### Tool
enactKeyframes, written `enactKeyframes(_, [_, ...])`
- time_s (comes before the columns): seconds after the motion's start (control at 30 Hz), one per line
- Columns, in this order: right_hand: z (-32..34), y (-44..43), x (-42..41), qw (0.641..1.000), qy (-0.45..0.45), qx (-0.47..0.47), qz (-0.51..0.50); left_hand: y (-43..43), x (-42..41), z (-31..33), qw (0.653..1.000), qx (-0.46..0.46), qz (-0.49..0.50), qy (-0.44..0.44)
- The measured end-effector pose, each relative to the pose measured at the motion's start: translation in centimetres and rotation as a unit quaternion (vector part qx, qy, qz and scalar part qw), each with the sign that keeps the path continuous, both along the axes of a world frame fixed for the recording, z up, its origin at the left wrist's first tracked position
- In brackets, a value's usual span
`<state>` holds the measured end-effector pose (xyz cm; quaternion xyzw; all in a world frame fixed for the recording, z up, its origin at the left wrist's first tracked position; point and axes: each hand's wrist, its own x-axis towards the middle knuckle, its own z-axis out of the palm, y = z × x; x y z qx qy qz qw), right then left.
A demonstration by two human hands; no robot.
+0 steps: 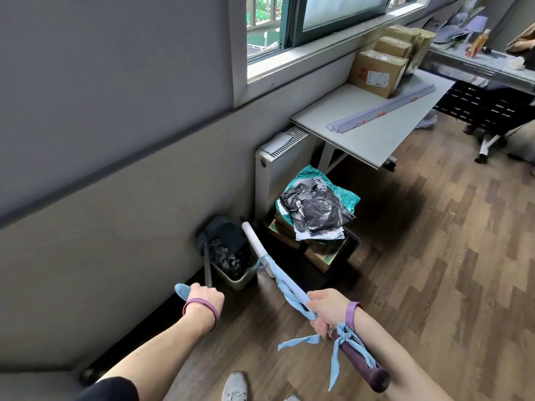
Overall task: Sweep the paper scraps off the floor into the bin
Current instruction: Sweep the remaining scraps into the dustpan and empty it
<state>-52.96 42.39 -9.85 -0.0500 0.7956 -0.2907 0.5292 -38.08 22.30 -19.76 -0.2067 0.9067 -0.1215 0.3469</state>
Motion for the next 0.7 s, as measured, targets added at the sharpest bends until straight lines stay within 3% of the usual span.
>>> enactKeyframes(0.33, [0.0,0.5,-0.5,0.998,-0.036,-0.016,-0.045,-0.4,0.7,0.0,0.999,-0.007,-0.03,0.024])
enactKeyframes(0.57, [0.3,0.5,0.1,1.0,-0.018,-0.005,-0.005,0.5,0.5,-0.9,1.0,0.026,-0.009,0.007])
enactKeyframes(0.7, [-0.1,0.9,-0.1,0.995,-0.077,-0.012,-0.067,0.6,0.3,-0.8,1.0,0.022,-0.014,0.014])
